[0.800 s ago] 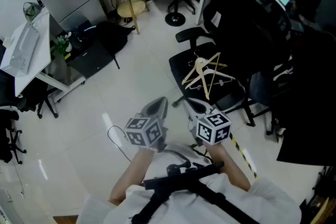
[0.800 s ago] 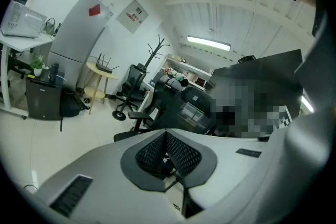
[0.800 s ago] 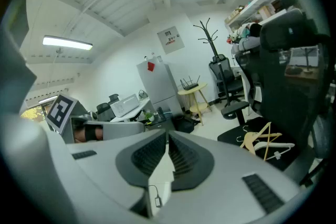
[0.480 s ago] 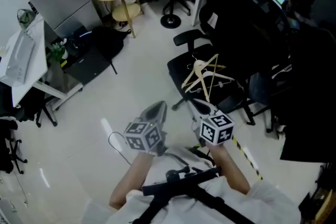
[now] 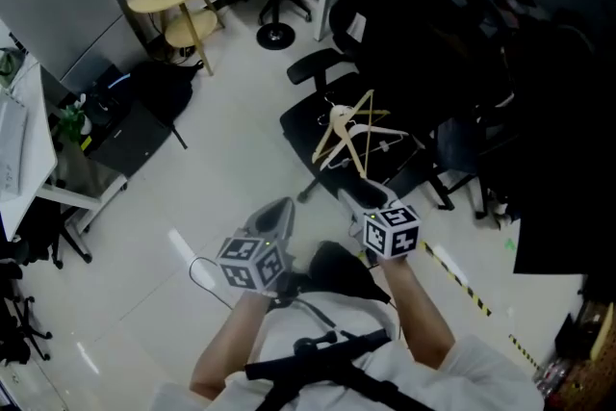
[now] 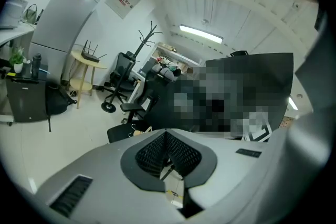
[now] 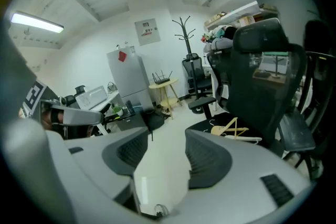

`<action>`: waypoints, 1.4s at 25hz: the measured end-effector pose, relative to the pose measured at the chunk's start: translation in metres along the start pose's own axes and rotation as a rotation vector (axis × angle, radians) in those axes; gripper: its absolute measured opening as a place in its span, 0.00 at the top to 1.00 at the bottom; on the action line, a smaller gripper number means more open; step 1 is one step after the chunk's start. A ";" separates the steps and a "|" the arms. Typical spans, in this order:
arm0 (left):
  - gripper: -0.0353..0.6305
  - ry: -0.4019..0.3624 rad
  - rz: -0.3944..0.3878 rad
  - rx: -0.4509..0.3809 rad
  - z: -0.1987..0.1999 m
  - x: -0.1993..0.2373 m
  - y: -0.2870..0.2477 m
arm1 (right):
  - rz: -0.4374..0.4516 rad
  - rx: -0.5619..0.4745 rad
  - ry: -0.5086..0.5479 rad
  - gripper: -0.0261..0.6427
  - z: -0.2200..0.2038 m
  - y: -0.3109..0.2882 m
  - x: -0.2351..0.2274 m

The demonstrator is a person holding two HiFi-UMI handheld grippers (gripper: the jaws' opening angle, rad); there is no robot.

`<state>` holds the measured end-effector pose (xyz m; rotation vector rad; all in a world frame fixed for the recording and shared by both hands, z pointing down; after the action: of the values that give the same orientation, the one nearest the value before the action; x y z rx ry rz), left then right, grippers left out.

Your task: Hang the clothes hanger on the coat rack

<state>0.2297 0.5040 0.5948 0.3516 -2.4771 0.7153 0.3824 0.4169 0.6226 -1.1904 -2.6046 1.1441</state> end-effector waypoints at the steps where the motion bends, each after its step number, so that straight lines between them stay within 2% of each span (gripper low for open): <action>1: 0.95 -0.005 -0.007 0.011 0.001 0.002 -0.004 | -0.014 0.007 0.000 0.58 -0.001 -0.005 -0.006; 9: 0.95 -0.035 -0.057 0.128 -0.004 0.009 -0.070 | -0.107 0.082 -0.018 0.56 -0.002 -0.065 -0.076; 18: 0.95 -0.010 -0.113 0.273 -0.017 0.033 -0.164 | -0.202 0.213 -0.069 0.56 -0.020 -0.143 -0.155; 22: 0.95 0.006 -0.107 0.317 -0.019 0.048 -0.203 | -0.216 0.269 -0.102 0.56 -0.032 -0.174 -0.182; 27: 0.95 0.012 -0.086 0.362 -0.026 0.066 -0.240 | -0.246 0.346 -0.066 0.56 -0.048 -0.217 -0.211; 29: 0.95 0.015 -0.069 0.384 -0.032 0.075 -0.255 | -0.255 0.367 -0.079 0.59 -0.054 -0.232 -0.222; 35: 0.95 0.028 -0.056 0.438 -0.046 0.094 -0.289 | -0.278 0.440 -0.084 0.60 -0.082 -0.275 -0.252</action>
<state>0.2814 0.2816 0.8008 0.5623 -2.2579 1.2305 0.4135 0.1796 0.9202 -0.6826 -2.2951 1.6107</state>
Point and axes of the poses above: the fingertips, and each gripper's own axes: y backward along the fingers, x to its left, z out of its top, the point moved 3 cm from there along y, backward along the fingers, and after that the axes turned 7 degrees about x, right-handed, at the moved point
